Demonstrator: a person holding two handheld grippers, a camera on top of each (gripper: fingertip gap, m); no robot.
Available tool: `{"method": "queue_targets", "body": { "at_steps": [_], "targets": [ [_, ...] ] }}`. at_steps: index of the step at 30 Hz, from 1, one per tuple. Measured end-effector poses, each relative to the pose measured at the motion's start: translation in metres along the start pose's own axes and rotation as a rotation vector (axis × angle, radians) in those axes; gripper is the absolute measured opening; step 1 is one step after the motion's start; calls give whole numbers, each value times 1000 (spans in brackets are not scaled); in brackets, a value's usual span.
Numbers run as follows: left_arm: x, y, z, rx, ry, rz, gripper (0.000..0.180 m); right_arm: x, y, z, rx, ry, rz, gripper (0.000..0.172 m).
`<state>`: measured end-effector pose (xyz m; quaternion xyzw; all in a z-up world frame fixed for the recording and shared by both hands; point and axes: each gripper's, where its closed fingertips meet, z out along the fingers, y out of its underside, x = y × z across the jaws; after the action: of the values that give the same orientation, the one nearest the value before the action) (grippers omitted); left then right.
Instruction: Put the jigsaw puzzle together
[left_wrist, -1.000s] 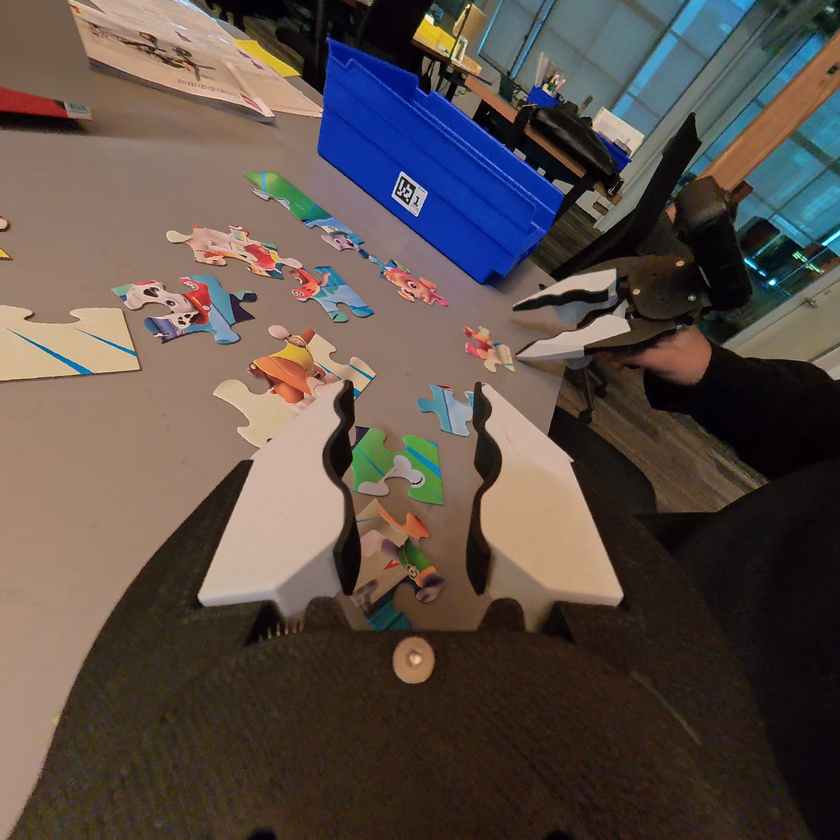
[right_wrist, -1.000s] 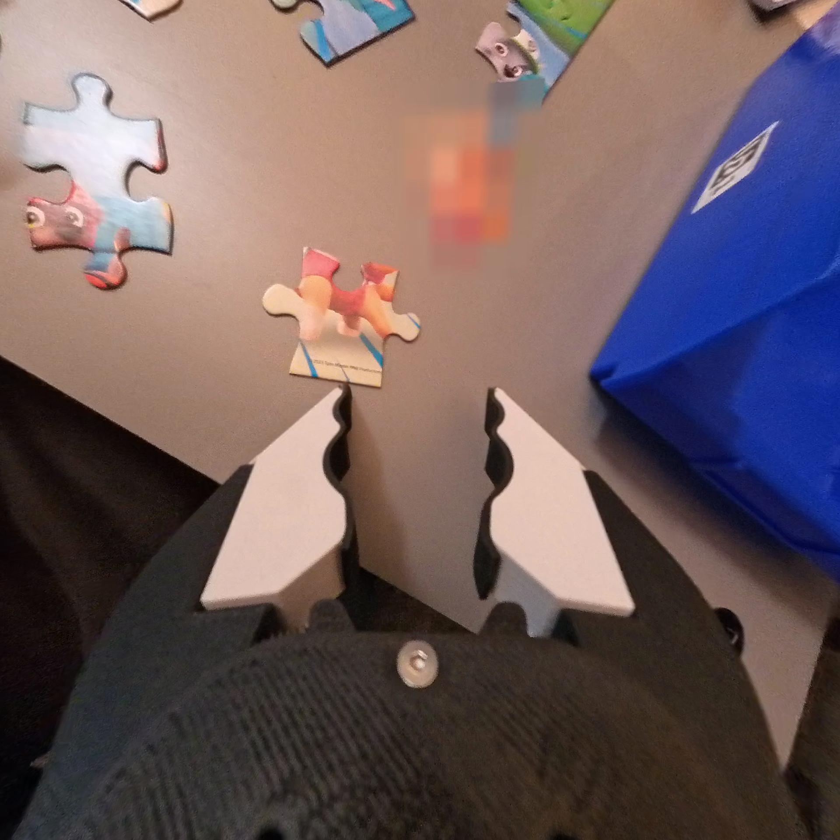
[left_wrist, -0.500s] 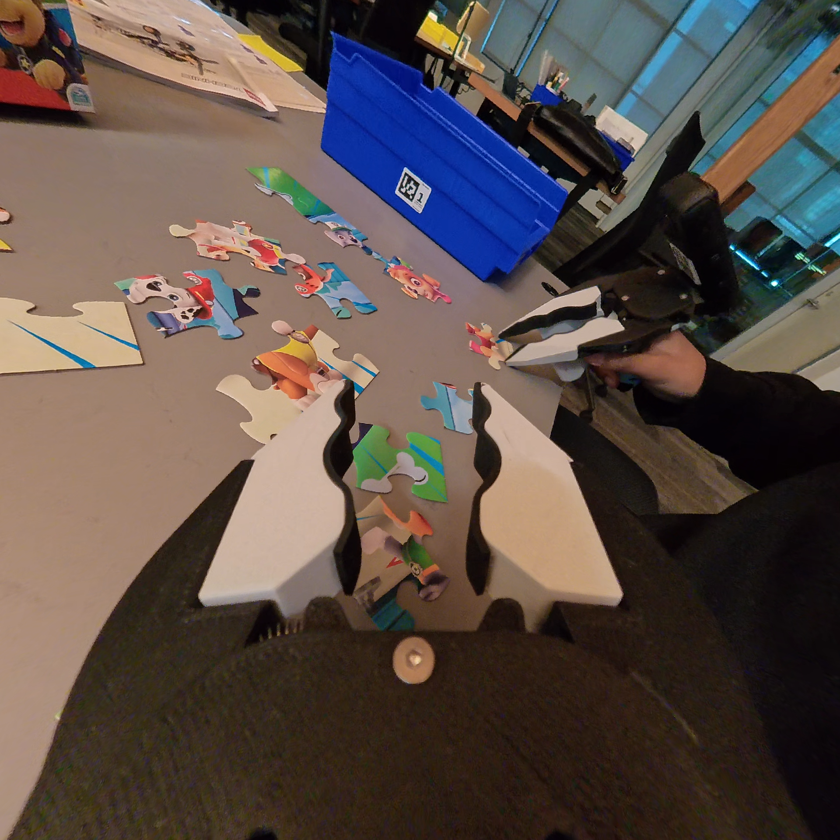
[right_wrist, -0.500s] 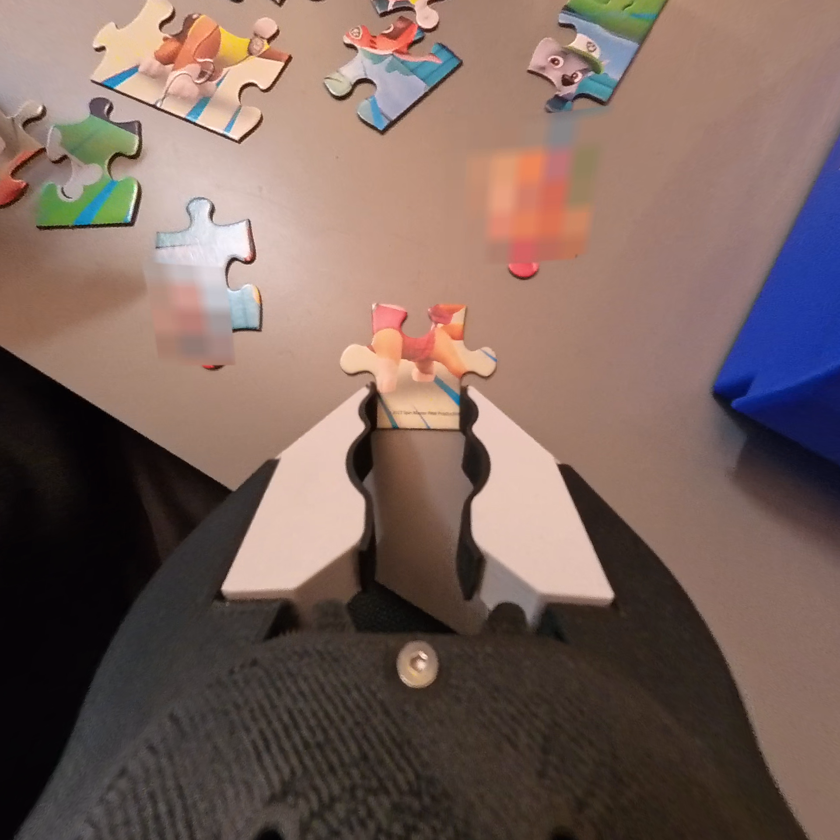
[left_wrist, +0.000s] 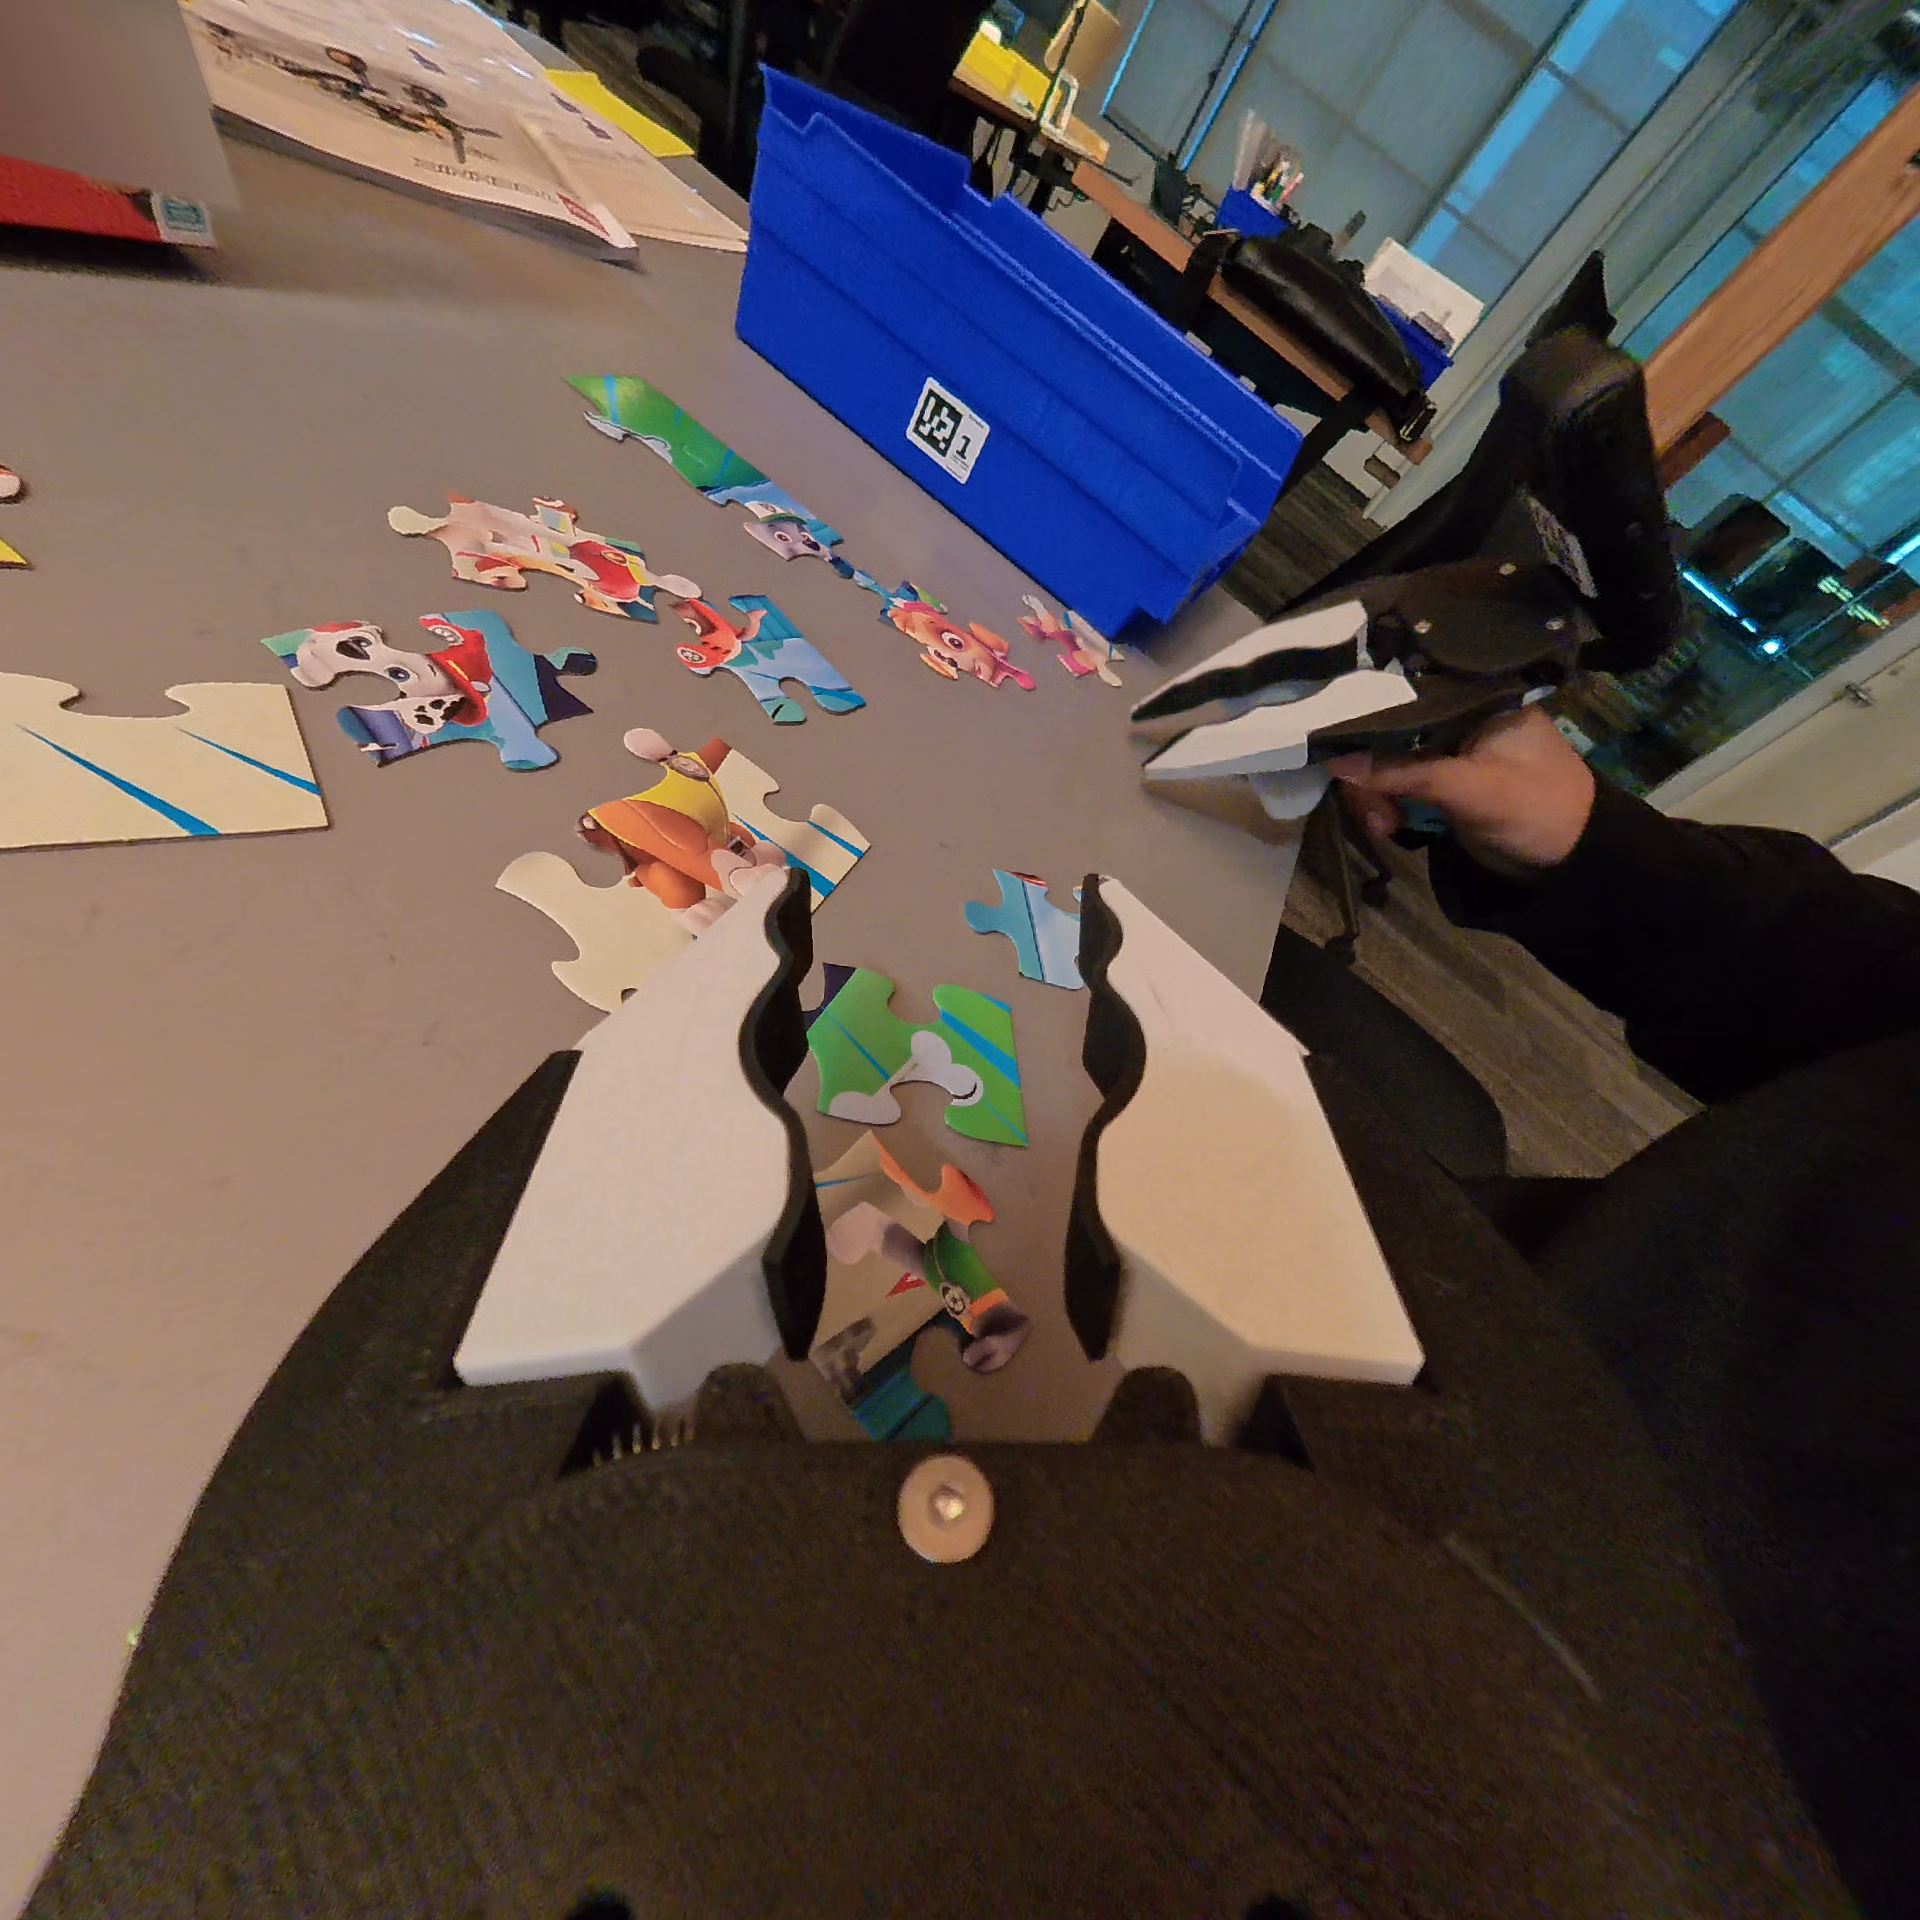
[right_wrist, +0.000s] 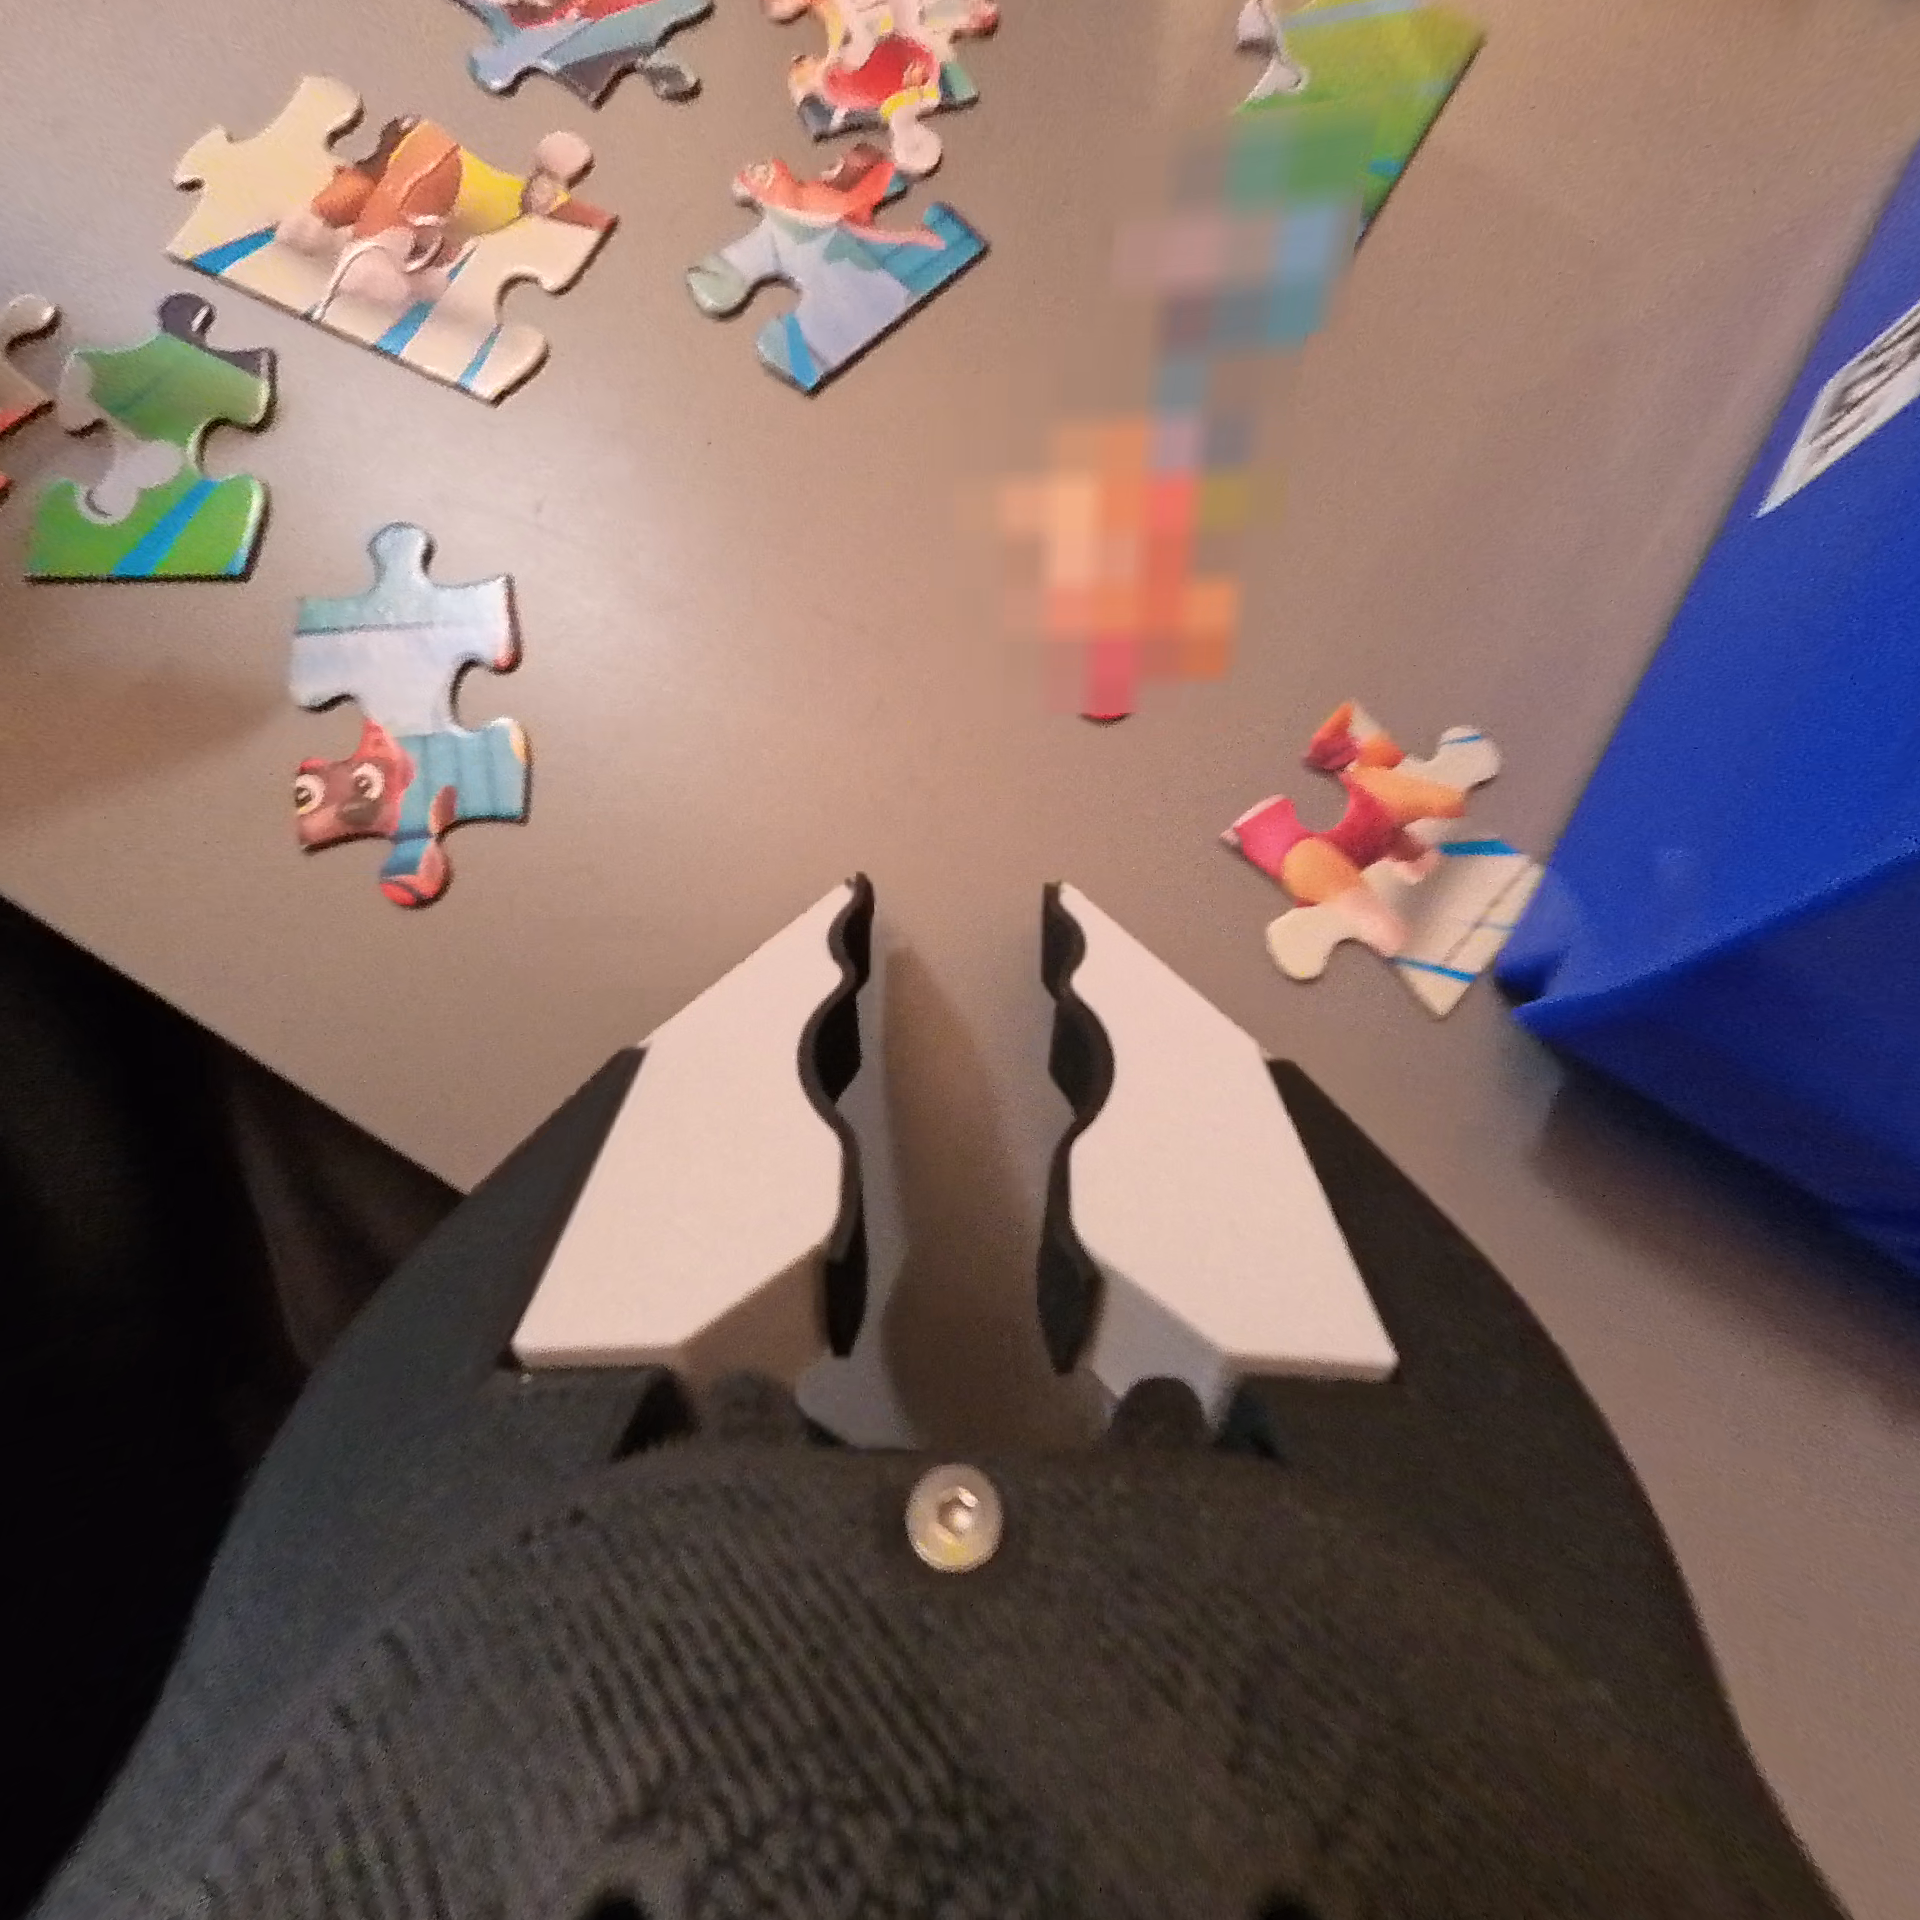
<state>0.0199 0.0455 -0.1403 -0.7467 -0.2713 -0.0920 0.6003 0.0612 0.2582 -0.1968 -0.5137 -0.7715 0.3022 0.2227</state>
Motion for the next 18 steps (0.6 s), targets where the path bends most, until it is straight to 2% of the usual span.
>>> {"method": "queue_targets", "body": {
  "at_steps": [4, 6, 8, 11, 14, 18],
  "targets": [
    [0, -1, -2, 5, -4, 2, 49, 36, -9, -3, 37, 135, -24, 49],
    [-1, -2, -2, 8, -5, 1, 49, 47, -2, 1, 5, 147, 8, 60],
    [-2, -2, -3, 10, -5, -2, 49, 49, 7, 7, -18, 121, 60, 63],
    [-2, -2, -3, 11, -5, -3, 49, 38, 8, 9, 9, 49, 166, 67],
    [-2, -1, -2, 8, -4, -4, 49, 19, 5, 7, 8, -21, 215, 61],
    [-2, -1, -1, 5, -2, -5, 49, -42, -6, 3, -30, -269, 268, 60]
  ]
}}
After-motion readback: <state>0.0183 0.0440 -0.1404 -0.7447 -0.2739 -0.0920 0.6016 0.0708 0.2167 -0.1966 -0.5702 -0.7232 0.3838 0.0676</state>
